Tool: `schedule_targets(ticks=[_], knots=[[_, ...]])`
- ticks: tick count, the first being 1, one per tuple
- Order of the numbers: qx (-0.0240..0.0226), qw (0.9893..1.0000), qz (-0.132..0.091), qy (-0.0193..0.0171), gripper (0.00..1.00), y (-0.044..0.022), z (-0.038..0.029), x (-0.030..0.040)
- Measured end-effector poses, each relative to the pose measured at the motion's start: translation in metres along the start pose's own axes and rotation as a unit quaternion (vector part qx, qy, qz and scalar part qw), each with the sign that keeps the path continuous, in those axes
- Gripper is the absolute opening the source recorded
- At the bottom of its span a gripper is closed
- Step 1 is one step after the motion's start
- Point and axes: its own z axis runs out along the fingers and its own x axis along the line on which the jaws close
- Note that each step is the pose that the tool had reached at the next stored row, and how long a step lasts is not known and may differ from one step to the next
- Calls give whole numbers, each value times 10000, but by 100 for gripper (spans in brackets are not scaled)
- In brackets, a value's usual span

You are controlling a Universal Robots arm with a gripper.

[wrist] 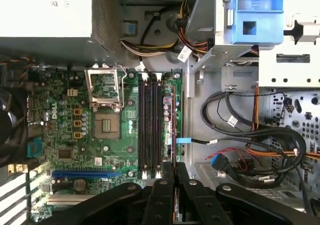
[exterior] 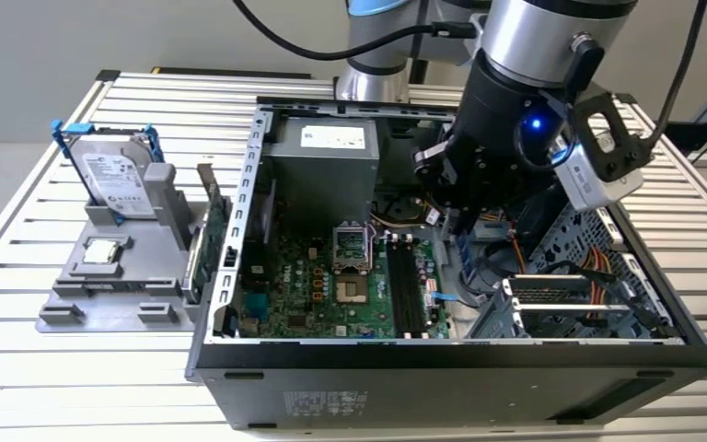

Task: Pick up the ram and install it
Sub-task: 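Insert the ram into the slot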

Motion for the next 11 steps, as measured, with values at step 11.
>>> schedule_targets(ticks=[11], knots=[[-6, 10000, 75, 0, 0, 1, 99, 4]])
